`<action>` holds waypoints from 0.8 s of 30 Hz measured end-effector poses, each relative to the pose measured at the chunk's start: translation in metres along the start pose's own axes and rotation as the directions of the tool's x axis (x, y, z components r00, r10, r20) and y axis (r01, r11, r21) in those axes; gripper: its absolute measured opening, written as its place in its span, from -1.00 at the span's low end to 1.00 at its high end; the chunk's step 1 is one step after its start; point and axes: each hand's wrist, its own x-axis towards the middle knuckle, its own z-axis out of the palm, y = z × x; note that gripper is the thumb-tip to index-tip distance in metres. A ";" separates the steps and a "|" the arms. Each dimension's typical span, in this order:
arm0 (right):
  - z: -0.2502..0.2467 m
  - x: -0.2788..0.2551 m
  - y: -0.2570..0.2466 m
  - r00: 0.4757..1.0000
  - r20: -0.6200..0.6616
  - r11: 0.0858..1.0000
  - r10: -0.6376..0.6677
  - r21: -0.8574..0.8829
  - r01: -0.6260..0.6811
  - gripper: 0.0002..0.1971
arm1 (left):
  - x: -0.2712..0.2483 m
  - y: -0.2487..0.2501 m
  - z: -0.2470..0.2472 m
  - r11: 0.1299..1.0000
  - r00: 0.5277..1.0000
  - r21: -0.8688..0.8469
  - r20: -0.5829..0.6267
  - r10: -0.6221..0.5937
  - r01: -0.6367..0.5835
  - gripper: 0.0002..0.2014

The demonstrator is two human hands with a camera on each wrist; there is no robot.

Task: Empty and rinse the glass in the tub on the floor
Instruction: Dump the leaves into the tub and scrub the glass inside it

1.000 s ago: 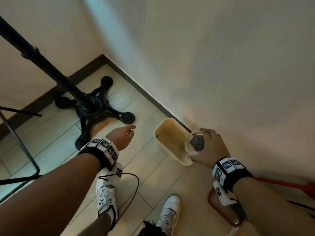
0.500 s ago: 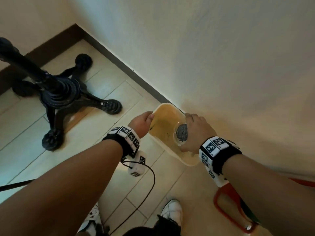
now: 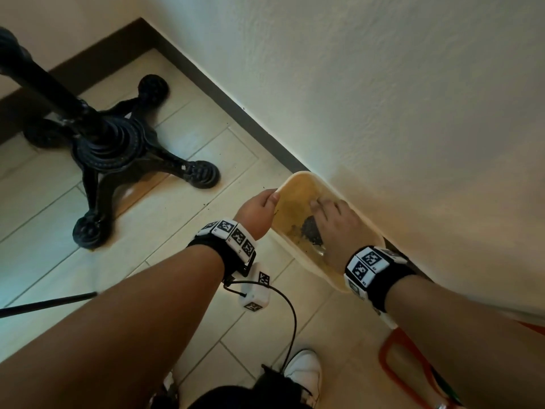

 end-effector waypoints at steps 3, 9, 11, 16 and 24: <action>0.005 0.002 0.000 1.000 -0.019 0.999 0.010 0.040 -0.009 0.09 | 0.000 -0.001 0.001 1.000 1.000 -0.007 -0.004 -0.003 0.003 -0.61; 0.001 -0.006 0.004 0.998 0.054 0.999 -0.038 0.009 0.037 -0.19 | -0.003 0.001 0.001 1.000 1.000 -0.025 -0.006 -0.011 0.011 -0.59; 0.003 -0.008 0.004 0.997 0.073 0.999 -0.031 0.023 0.030 -0.22 | -0.004 0.000 0.002 1.000 1.000 -0.018 -0.006 -0.007 0.007 -0.59; 0.012 -0.011 0.007 0.998 0.059 0.999 -0.010 0.045 0.007 -0.18 | -0.003 0.000 0.002 0.999 1.000 -0.042 -0.006 -0.019 0.019 -0.59; 0.015 -0.011 0.007 0.996 0.011 0.996 -0.086 0.033 0.086 -0.12 | -0.006 0.001 0.002 0.999 0.999 -0.041 -0.026 -0.022 0.021 -0.59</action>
